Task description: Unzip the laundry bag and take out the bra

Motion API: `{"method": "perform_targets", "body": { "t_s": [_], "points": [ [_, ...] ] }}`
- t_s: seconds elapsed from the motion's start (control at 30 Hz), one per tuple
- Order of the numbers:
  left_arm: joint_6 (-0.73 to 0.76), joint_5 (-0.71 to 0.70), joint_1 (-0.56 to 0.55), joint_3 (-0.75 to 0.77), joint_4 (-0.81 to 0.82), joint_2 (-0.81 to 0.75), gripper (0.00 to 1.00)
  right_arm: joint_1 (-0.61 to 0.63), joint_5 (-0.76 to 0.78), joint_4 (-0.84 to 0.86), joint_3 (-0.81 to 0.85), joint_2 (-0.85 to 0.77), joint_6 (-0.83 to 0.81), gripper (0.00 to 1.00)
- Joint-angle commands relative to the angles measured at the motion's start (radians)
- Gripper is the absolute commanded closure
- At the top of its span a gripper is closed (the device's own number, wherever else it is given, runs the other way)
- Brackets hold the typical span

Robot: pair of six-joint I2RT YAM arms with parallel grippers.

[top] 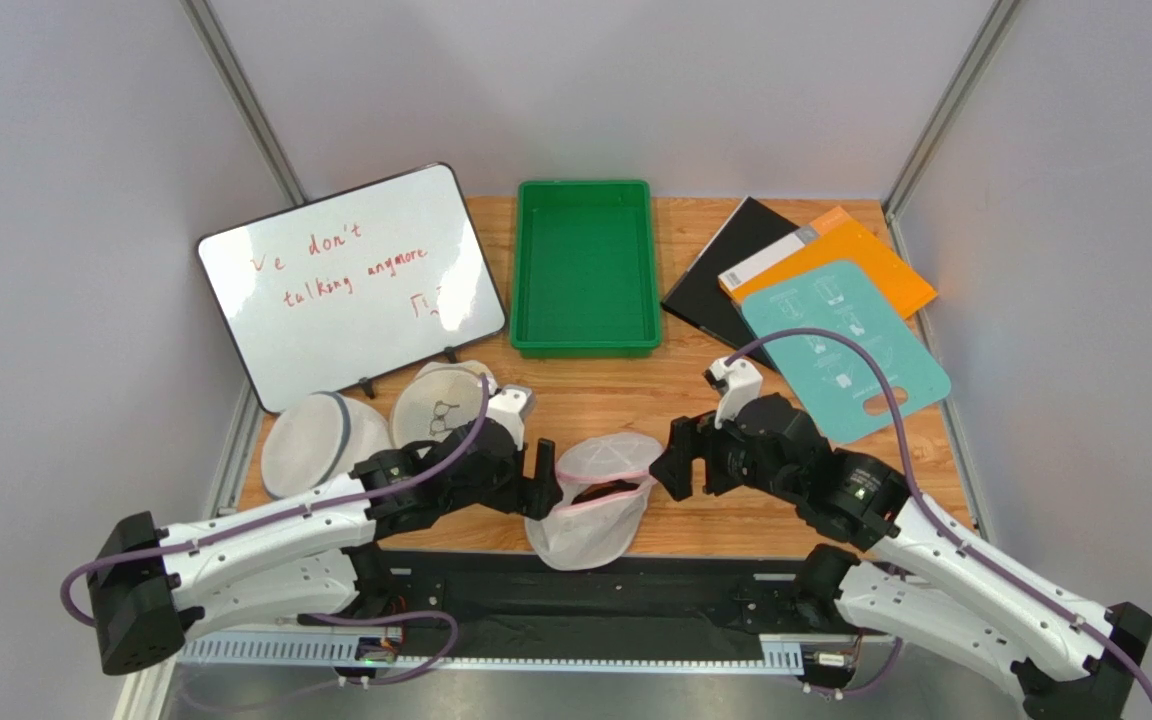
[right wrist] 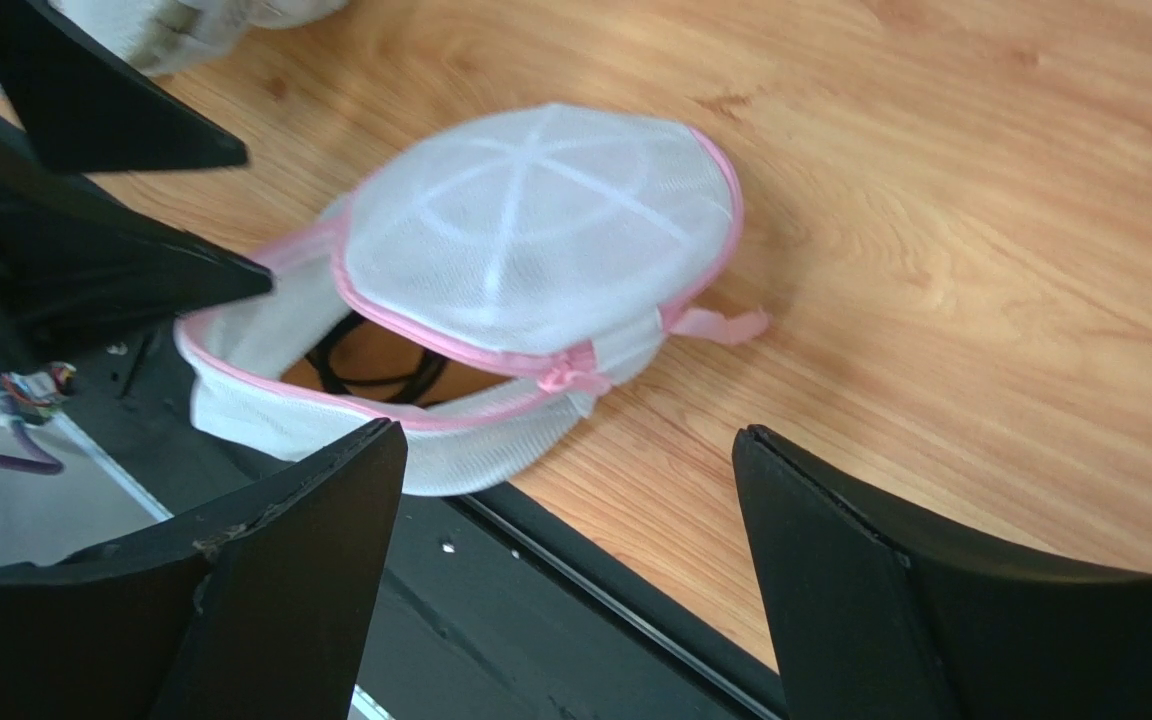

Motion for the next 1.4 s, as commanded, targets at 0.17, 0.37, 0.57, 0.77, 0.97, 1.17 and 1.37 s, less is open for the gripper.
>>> {"method": "perform_targets", "body": {
  "t_s": [0.17, 0.37, 0.57, 0.77, 0.97, 1.17, 1.37],
  "points": [
    [-0.082, 0.129, 0.0, -0.026, 0.126, 0.043, 0.21, 0.043, -0.027, 0.107, 0.126, 0.132, -0.084, 0.14],
    [-0.111, 0.175, 0.0, -0.067, 0.175, 0.057, 0.49, 0.111, -0.045, 0.148, 0.203, 0.263, -0.147, 0.14],
    [-0.125, 0.175, 0.0, -0.101, 0.17, 0.011, 0.76, 0.221, -0.047, 0.211, 0.218, 0.384, -0.205, 0.14],
    [-0.134, 0.15, 0.0, -0.133, 0.158, -0.065, 1.0, 0.287, 0.007, 0.289, 0.209, 0.482, -0.255, 0.14],
    [-0.119, 0.133, 0.0, -0.162, 0.149, -0.157, 1.0, 0.293, 0.125, 0.34, 0.209, 0.528, -0.302, 0.13],
    [-0.085, 0.126, 0.0, -0.159, 0.126, -0.193, 1.0, 0.292, 0.15, 0.345, 0.238, 0.588, -0.345, 0.14],
    [-0.076, 0.129, 0.0, -0.157, 0.124, -0.197, 1.0, 0.292, 0.14, 0.351, 0.235, 0.65, -0.341, 0.22]
  ]
}}
